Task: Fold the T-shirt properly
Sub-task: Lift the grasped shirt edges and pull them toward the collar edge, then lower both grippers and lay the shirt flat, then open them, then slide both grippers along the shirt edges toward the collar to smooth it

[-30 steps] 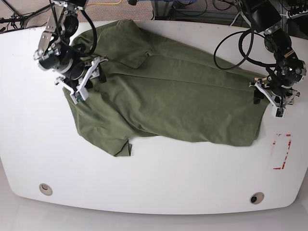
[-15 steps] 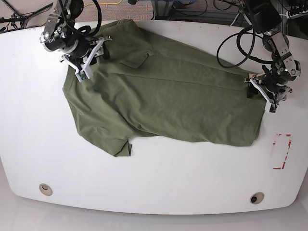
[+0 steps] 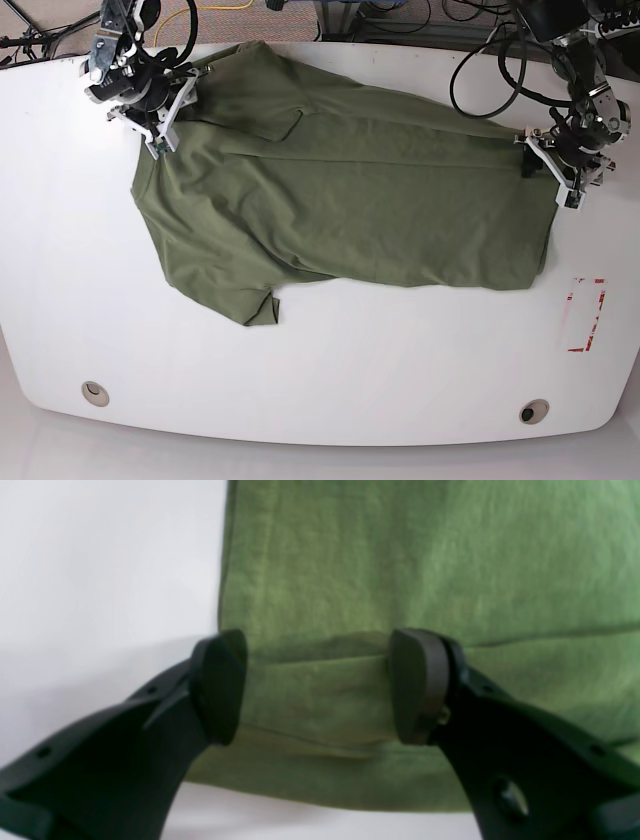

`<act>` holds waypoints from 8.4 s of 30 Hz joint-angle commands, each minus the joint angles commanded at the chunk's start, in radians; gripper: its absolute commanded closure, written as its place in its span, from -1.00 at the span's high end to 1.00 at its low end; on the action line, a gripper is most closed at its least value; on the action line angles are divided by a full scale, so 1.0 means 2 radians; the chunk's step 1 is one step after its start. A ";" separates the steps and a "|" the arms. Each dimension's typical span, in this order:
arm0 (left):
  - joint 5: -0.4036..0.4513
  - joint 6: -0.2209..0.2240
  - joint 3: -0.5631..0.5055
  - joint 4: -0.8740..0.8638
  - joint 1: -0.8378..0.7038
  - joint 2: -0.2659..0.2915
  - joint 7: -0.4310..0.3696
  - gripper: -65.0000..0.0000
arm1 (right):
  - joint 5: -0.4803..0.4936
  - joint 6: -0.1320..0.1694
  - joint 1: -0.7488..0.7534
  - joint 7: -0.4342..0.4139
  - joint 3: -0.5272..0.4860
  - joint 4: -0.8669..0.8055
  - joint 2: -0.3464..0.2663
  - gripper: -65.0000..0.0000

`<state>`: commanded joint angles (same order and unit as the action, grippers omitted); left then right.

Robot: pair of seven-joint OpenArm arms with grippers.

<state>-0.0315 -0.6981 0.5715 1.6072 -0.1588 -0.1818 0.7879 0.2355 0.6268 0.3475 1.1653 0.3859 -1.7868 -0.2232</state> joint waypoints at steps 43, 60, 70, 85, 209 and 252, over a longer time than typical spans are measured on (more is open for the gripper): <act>-0.002 0.000 0.018 0.150 -0.004 0.044 0.141 0.29 | 0.011 0.036 -0.036 0.004 0.003 -0.014 -0.068 -0.15; -0.002 0.000 -0.003 0.180 0.024 0.074 0.140 0.28 | 0.011 0.036 -0.036 0.019 0.004 -0.103 -0.023 -0.15; -0.002 0.000 -0.047 0.127 0.030 0.087 0.137 0.27 | 0.011 0.036 -0.057 0.018 -0.001 -0.103 0.028 -0.15; 0.000 0.000 -0.047 -0.003 0.071 0.074 0.085 0.09 | 0.006 0.036 -0.072 0.015 -0.001 -0.074 0.044 -0.15; -0.315 0.000 0.112 0.196 -0.132 0.016 0.267 0.65 | 0.011 0.036 -0.048 -0.026 0.107 -0.011 0.051 -0.90; -0.245 0.000 0.044 0.119 -0.125 0.015 0.264 0.65 | 0.011 0.036 -0.048 -0.025 0.107 -0.012 0.051 -0.90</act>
<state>-0.5209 -0.6981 0.6590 1.8451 -0.4089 -0.1527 1.3157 0.2570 0.6981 0.2509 1.1147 0.5992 -1.8098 -0.1204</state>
